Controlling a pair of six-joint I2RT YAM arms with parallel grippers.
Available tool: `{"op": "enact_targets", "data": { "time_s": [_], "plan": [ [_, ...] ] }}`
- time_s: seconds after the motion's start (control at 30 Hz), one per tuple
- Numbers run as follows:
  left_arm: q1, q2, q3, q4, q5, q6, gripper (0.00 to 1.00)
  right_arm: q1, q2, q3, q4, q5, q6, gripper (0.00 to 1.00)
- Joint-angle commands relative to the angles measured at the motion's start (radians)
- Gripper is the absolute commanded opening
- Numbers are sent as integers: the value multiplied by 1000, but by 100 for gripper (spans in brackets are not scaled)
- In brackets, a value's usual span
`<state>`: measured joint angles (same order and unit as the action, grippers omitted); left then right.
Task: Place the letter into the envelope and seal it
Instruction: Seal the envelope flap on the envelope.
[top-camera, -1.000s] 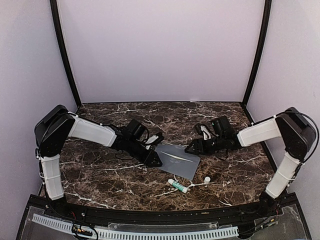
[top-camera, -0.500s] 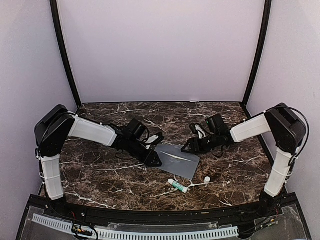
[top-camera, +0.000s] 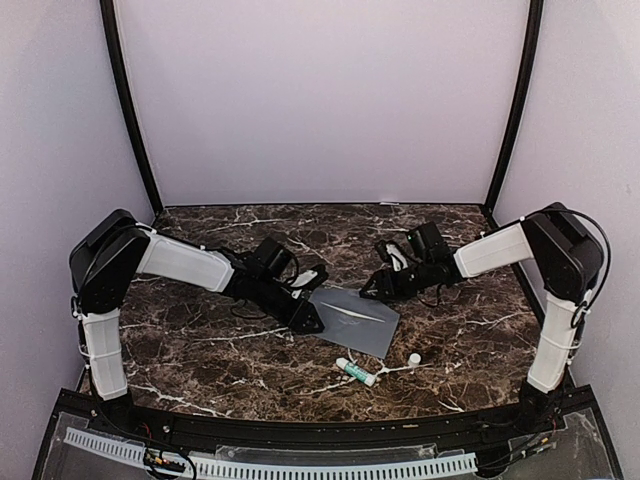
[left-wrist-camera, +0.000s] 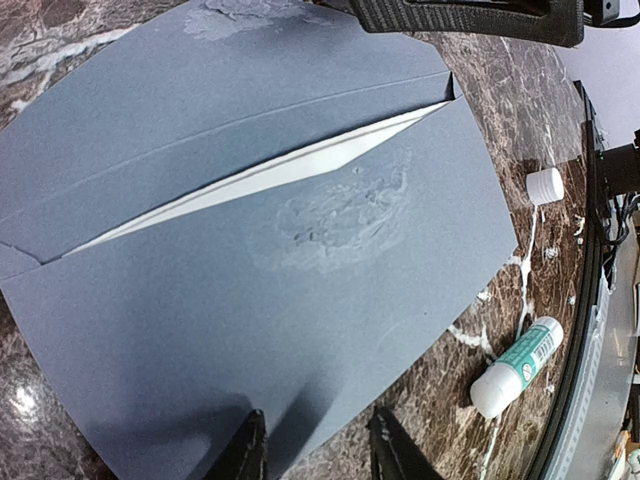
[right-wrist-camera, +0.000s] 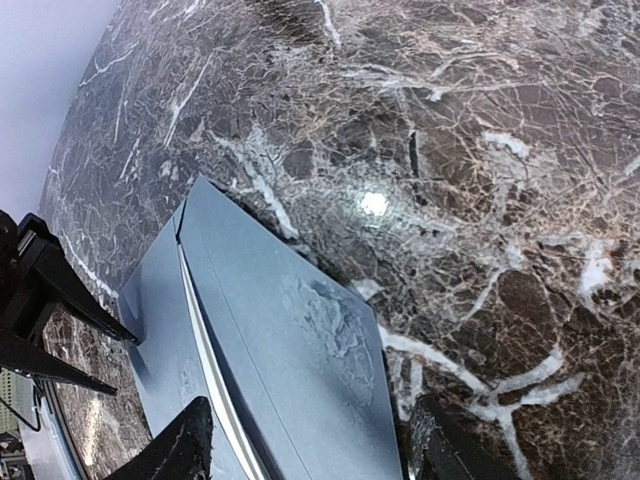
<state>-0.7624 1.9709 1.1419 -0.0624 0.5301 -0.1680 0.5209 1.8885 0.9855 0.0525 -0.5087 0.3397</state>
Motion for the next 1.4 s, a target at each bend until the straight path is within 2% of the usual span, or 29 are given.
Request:
{"op": "enact_targets", "data": {
  "time_s": [0.0, 0.3, 0.63, 1.37],
  "plan": [
    [-5, 20, 5, -60, -32, 13, 34, 3, 49, 7, -37, -55, -26, 63],
    [-4, 21, 8, -63, -33, 14, 34, 27, 26, -21, -25, -168, 13, 60],
    [-3, 20, 13, -69, -57, 11, 34, 39, -86, -57, 36, -263, 56, 57],
    [-3, 23, 12, -65, -50, 9, 34, 134, -85, -145, 120, -268, 101, 55]
  ]
}}
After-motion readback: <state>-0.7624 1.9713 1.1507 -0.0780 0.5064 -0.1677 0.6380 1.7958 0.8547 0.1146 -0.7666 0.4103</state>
